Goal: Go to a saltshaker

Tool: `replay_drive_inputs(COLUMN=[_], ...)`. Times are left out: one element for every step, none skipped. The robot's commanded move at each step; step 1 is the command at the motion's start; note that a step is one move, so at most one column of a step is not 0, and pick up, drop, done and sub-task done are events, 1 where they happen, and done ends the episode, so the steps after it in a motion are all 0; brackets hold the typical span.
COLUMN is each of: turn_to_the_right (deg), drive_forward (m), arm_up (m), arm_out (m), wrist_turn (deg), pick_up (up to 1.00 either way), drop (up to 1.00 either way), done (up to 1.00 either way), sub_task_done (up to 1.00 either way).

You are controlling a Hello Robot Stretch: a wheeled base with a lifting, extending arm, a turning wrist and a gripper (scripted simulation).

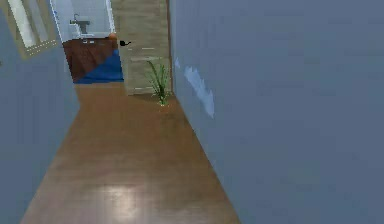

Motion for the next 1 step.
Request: replay_drive_inputs(turn_to_the_right=[-24.0], drive_forward=[0.0], arm_up=[0.0], arm_out=[0.0], wrist_turn=[0.0], pick_up=[0.0], drop=[0.0], done=[0.0], sub_task_done=[0.0])
